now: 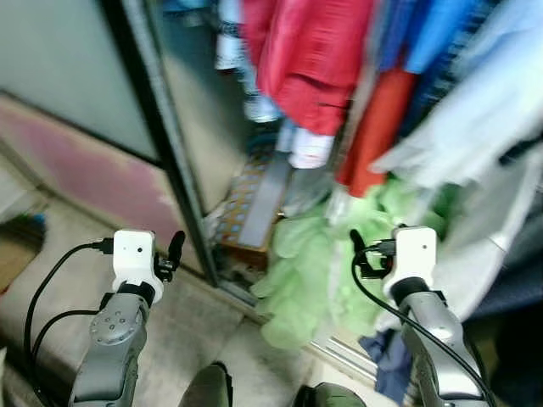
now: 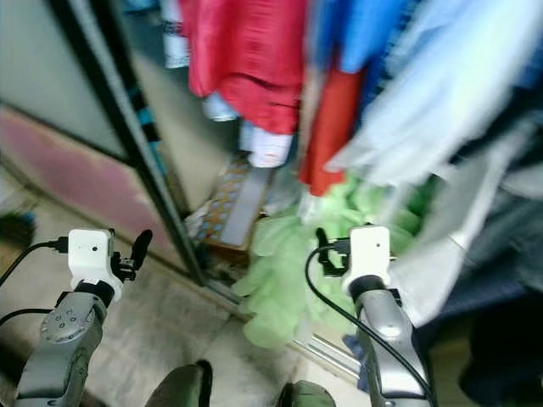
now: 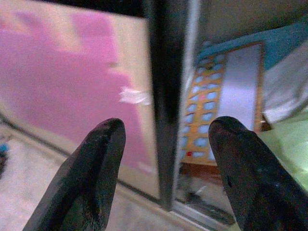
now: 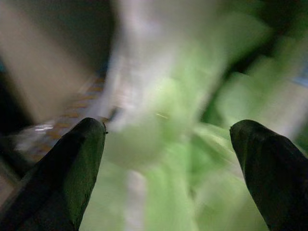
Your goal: Clean up the room
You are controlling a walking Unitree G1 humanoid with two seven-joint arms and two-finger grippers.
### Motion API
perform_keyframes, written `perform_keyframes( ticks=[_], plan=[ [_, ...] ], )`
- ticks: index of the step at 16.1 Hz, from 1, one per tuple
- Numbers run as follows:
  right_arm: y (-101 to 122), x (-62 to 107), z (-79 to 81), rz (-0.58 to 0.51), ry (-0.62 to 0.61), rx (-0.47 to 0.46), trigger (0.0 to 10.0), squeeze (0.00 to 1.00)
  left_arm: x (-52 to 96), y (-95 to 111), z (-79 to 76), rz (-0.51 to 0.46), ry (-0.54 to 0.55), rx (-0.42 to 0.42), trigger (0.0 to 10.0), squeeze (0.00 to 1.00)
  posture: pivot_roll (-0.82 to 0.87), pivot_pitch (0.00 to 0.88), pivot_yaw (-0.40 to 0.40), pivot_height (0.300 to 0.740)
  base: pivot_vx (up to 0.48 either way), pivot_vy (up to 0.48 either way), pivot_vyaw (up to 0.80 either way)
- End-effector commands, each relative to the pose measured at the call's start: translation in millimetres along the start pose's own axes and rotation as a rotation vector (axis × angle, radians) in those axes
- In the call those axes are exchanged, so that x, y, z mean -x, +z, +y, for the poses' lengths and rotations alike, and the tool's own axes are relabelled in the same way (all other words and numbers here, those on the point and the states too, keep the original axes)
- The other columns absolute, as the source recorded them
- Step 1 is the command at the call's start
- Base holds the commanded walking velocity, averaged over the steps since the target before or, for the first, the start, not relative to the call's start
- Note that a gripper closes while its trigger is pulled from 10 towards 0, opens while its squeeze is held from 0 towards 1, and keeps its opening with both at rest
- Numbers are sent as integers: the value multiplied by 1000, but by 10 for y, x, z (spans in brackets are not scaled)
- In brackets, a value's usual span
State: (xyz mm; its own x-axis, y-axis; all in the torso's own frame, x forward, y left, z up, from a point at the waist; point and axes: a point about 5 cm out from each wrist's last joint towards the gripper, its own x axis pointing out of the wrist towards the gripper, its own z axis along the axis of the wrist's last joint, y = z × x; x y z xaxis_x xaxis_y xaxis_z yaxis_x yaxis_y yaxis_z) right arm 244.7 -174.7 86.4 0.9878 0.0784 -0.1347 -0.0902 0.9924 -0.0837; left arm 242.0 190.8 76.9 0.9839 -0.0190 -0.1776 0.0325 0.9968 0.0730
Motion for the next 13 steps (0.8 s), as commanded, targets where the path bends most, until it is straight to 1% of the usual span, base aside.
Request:
perform_keyframes(
  ticks=[1,4,6,9,10,12,13],
  plan=[
    [63,1,34,-29,34,-2,10000,0,1,50,7,-7,3,23,10000,0,18,96,-44,740,0,0,800],
    [51,-37,49,-23,38,-3,10000,0,-27,87,41,-13,9,19,10000,0,26,92,-47,740,0,0,800],
    [57,-55,62,-25,46,-2,10000,0,-22,73,46,-6,11,50,10000,0,30,87,-47,740,0,0,800],
    [61,-65,68,-26,57,-1,10000,0,13,40,8,15,-19,100,10000,0,28,88,-44,740,0,0,800],
    [56,-72,72,-24,61,-4,10000,0,23,26,2,18,-17,100,10000,0,24,88,-41,740,0,0,800],
    [47,-70,84,-20,78,-15,10000,0,35,28,-1,13,-13,75,10000,0,22,84,-38,740,0,0,800],
    [30,-63,94,-7,95,-34,10000,0,42,29,-16,11,-22,75,10000,0,22,84,-38,740,0,0,800]
  ],
)
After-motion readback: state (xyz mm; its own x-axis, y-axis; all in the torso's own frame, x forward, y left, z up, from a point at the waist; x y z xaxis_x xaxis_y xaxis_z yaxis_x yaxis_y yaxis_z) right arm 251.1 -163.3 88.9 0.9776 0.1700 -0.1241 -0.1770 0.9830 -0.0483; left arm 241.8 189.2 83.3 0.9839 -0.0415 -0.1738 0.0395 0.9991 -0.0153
